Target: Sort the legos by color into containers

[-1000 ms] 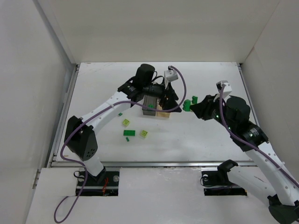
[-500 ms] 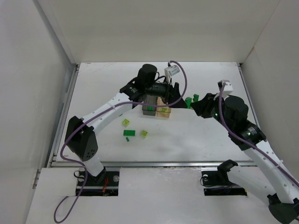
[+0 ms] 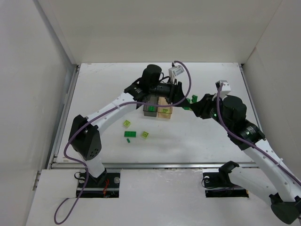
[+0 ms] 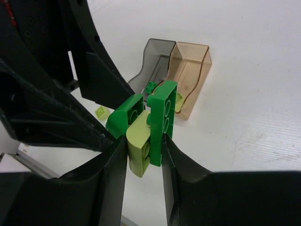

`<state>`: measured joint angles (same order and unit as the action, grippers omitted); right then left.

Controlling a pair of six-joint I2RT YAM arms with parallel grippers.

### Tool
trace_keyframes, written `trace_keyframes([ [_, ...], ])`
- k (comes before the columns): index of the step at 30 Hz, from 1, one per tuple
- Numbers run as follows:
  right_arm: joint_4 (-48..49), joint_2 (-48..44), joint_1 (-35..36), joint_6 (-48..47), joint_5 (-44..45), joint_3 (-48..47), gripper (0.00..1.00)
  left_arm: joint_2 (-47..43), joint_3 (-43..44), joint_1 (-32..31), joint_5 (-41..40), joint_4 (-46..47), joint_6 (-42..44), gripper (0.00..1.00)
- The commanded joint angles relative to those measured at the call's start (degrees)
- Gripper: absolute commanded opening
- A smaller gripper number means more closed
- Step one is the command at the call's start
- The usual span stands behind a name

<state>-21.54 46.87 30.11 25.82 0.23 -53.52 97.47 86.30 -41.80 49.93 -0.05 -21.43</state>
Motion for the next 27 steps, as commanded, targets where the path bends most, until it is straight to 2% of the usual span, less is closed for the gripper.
trace_keyframes([
  [1, 4.49, -0.29, 0.57, 0.63, -0.76, -0.89, 0.0, -0.62, 2.03, -0.47, 0.34, 0.05, 2.26, 0.39],
  [4, 4.49, -0.29, 0.57, 0.63, -1.37, -0.89, 0.0, -0.62, 2.03, -0.47, 0.34, -0.56, 2.89, 0.33],
  [5, 4.49, -0.29, 0.57, 0.63, -1.37, -0.89, 0.0, -0.62, 2.03, -0.47, 0.34, -0.56, 2.89, 0.24],
  [9, 4.49, -0.81, 0.57, 0.63, -1.37, -0.36, 0.0, -0.62, 2.03, -0.47, 0.34, -1.26, 2.89, 0.0],
  [15, -2.26, -0.03, 0.57, 0.63, 4.85, -0.35, 0.0, -1.75, 1.51, -0.47, 0.34, -4.16, 6.04, 0.0],
  [20, -5.52, 1.73, 0.57, 2.81, 10.92, -0.36, 0.0, -2.98, 0.28, 1.11, -2.9, -8.2, 11.22, 0.0],
  [27, -3.69, 3.75, 0.57, 4.06, 12.34, 0.17, 0.0, -4.04, -0.78, 2.16, -6.33, -10.84, 15.19, 0.0],
])
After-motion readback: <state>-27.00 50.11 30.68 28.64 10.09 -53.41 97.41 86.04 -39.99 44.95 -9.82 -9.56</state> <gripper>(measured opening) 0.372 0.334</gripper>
